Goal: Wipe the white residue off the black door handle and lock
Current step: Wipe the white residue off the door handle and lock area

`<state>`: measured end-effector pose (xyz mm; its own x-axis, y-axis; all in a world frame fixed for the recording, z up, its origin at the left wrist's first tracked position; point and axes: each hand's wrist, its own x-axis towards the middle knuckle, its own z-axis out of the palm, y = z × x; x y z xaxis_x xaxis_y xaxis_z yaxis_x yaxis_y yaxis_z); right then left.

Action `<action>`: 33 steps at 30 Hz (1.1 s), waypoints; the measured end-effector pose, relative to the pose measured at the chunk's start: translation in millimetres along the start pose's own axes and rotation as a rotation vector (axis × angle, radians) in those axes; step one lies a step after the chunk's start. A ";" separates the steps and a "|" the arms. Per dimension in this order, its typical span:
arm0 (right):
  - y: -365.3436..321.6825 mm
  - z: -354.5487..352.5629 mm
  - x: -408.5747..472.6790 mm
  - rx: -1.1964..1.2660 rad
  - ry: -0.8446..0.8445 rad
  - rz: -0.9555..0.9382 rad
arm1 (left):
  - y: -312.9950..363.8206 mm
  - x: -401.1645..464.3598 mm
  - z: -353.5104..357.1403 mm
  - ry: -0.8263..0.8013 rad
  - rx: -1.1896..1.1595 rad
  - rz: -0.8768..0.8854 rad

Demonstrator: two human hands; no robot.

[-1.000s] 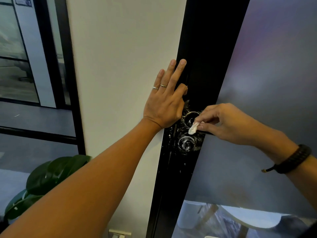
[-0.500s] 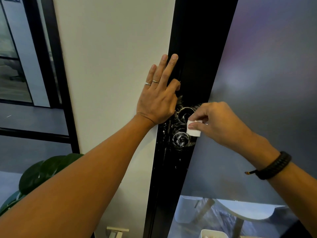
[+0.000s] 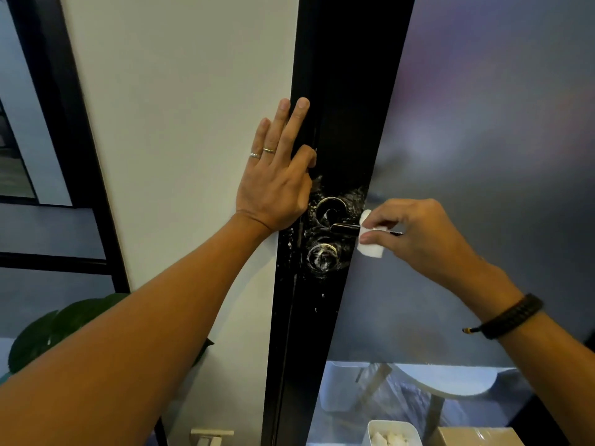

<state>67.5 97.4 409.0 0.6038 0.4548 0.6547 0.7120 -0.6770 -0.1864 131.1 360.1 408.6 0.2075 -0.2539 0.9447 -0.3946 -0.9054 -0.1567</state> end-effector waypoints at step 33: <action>-39.6 96.7 -59.1 0.509 1.117 0.665 | -0.6 1.1 -0.2 0.012 -0.027 -0.001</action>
<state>38.3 153.3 306.8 0.4460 -0.7247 0.5253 0.6040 -0.1895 -0.7741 131.4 360.4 409.8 0.1977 -0.2487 0.9482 -0.4186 -0.8961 -0.1477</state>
